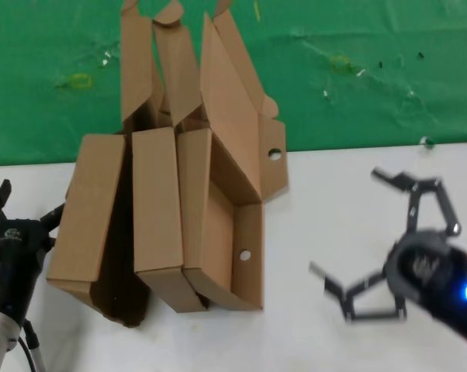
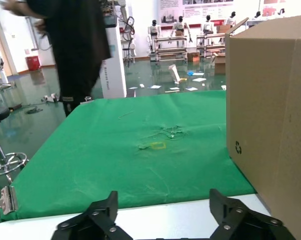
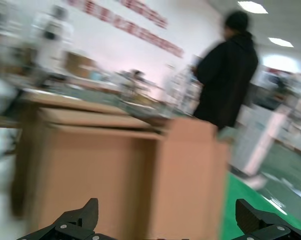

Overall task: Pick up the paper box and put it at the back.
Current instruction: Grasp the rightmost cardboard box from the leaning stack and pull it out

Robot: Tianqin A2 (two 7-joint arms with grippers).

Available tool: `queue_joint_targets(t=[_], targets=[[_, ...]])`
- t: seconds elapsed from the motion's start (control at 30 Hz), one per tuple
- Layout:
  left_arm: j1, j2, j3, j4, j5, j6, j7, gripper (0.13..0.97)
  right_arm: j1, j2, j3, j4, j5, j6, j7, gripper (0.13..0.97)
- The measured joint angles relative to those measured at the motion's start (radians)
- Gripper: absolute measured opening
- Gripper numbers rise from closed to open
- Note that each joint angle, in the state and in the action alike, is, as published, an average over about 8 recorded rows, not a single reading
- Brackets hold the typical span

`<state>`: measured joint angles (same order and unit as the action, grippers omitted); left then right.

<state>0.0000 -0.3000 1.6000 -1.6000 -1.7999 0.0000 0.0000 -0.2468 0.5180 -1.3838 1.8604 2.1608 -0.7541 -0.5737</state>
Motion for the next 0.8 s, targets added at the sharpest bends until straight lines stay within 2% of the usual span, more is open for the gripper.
queue_joint_targets(t=[0.03,0.13,0.27,0.3,0.43,0.63,0.7,0.8], targets=[[0.0,0.0,0.0,0.0,0.0,0.0,0.0,0.732,-0.014,0.01,0.009,0.005,0.008,-0.038,-0.019,0.966],[0.0,0.0,0.0,0.0,0.0,0.0,0.0,0.651,-0.045,0.038,0.02,0.019,0.006,-0.124,-0.057,0.966],[0.0,0.0,0.0,0.0,0.0,0.0,0.0,0.542,-0.059,0.066,-0.015,0.035,-0.052,-0.164,-0.08,0.962],[0.0,0.0,0.0,0.0,0.0,0.0,0.0,0.515,-0.058,0.07,-0.031,0.037,-0.074,-0.162,-0.082,0.958],[0.0,0.0,0.0,0.0,0.0,0.0,0.0,0.515,-0.042,0.079,-0.107,0.044,-0.168,-0.129,-0.079,0.944],[0.0,0.0,0.0,0.0,0.0,0.0,0.0,0.368,-0.009,0.08,-0.196,0.051,-0.259,-0.077,-0.053,0.936],[0.0,0.0,0.0,0.0,0.0,0.0,0.0,0.319,0.0,0.081,-0.215,0.051,-0.276,-0.065,-0.045,0.911],[0.0,0.0,0.0,0.0,0.0,0.0,0.0,0.288,0.011,0.081,-0.239,0.049,-0.294,-0.048,-0.035,0.873]])
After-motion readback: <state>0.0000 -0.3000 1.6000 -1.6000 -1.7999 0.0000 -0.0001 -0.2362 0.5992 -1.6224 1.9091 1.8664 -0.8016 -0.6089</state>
